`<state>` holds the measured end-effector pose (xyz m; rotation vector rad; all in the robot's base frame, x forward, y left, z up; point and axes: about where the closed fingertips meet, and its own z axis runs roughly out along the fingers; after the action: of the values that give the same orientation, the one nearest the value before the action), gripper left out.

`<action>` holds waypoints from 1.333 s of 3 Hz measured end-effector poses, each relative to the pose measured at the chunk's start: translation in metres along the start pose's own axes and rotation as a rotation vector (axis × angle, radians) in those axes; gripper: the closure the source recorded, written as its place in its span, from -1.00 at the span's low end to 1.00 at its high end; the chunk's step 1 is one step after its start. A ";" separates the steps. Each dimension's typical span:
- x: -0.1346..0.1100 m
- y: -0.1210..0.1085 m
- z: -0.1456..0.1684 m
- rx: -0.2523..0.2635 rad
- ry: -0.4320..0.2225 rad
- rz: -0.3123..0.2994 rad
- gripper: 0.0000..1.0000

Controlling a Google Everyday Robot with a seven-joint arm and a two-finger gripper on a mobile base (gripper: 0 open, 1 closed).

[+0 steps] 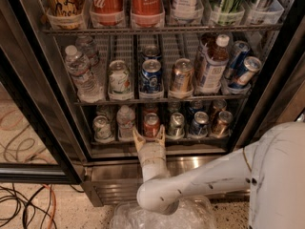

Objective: Pick coke can from bottom shelf of fridge

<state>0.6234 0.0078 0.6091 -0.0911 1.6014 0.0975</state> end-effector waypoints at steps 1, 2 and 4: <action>0.002 -0.003 0.005 0.016 -0.005 -0.009 -0.32; 0.003 -0.006 0.008 0.027 -0.007 -0.012 -0.28; 0.017 -0.012 0.031 0.052 0.014 0.007 -0.28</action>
Offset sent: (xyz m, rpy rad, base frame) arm 0.0129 -0.0091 -0.0069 -0.0196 -0.0110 -0.0417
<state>0.6550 -0.0006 0.5909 -0.0462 1.6171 0.0602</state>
